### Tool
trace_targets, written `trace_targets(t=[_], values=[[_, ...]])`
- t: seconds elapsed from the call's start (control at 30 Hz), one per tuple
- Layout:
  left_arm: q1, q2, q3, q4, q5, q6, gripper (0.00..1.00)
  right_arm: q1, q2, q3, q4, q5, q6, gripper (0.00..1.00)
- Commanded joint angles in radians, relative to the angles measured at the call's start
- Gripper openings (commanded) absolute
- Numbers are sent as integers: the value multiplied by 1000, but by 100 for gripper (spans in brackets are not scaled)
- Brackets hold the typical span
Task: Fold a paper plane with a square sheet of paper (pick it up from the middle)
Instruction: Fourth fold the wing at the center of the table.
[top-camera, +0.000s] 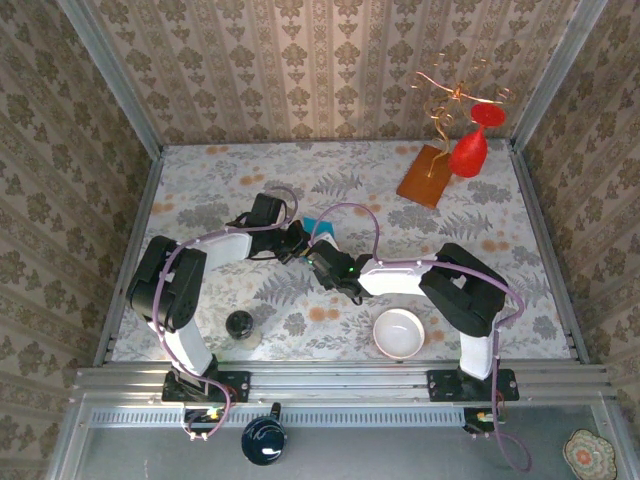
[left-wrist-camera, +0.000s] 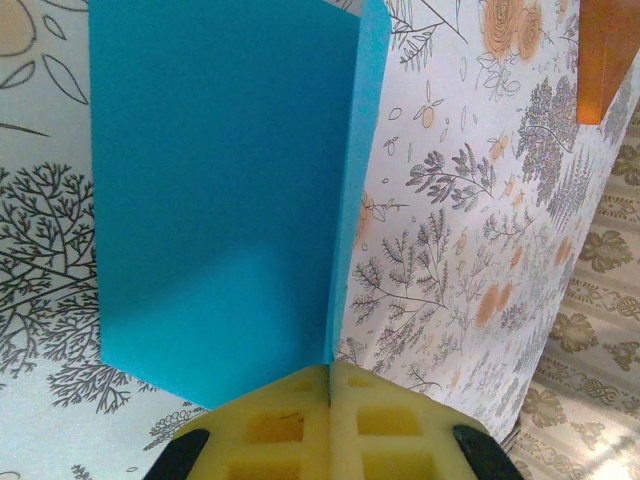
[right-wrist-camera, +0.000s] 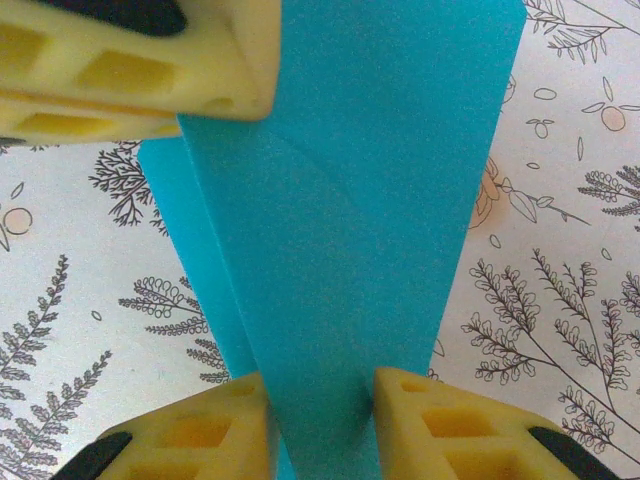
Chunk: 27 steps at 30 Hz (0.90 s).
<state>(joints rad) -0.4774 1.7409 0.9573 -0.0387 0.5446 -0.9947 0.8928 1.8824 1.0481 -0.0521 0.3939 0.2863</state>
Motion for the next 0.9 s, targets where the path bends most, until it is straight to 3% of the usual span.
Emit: trace_targets(t=[0.0, 0.3, 0.53, 0.7, 0.87], values=[[2, 6, 26, -24, -8, -11, 5, 0, -5, -12, 8, 44, -3, 31], [5, 5, 24, -23, -7, -13, 5, 0, -7, -37, 6, 42, 8, 31], [6, 2, 20, -22, -8, -13, 6, -1, -14, -48, 17, 34, 4, 23], [17, -20, 9, -42, -20, -1, 17, -1, -12, -53, 28, 10, -14, 19], [109, -70, -18, -89, -41, 38, 32, 0, -5, -55, 32, -44, -33, 17]])
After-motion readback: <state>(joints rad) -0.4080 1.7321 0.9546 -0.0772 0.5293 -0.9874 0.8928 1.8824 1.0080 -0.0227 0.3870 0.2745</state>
